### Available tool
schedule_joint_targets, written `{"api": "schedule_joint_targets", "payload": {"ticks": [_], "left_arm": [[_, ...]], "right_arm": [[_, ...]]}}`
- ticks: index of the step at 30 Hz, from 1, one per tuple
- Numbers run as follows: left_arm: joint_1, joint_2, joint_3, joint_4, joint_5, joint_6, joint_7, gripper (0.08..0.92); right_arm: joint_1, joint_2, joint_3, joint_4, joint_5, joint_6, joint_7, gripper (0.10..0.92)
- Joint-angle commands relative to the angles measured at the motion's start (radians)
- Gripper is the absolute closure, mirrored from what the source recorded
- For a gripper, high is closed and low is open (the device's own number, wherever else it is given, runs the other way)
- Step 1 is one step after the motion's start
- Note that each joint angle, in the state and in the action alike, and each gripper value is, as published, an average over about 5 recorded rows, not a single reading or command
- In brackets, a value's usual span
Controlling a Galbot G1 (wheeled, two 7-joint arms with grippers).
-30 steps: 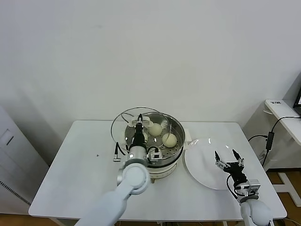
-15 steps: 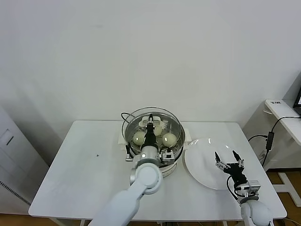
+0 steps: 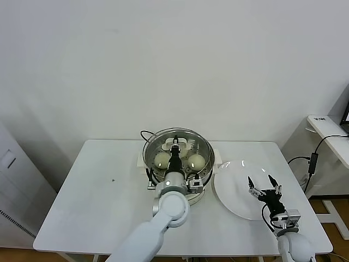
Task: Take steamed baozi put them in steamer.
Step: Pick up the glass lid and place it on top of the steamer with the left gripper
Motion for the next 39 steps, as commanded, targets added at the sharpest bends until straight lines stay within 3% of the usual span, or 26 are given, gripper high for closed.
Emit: {"api": "schedule_joint_targets", "payload": {"ticks": [1,30,33,39], "left_arm": [[0.005,-0.012,0.003,0.018,-0.006,0.019,-0.023,0.889],[0.029,-0.001,-0.010,0.015,-0.017,-0.021,-0.021,0.889],[0.039,0.014,-0.020,-0.017,-0.059,-0.035,-0.013,0.861],[0.073,0.075,-0.043,-0.179,-0.246,-0.128,-0.004,0.702]], "right_arm": [[-0.001,0.000,0.002,0.001,0.002,0.000,-0.001,0.203],[-0.006,0.009,0.012,-0.003,0.007,0.002,-0.009,0.203],[-0.006,0.009,0.012,-0.004,0.006,0.002,-0.010,0.203],[-0.002,0.010,0.011,-0.007,0.005,0.001,-0.011,0.203]]}}
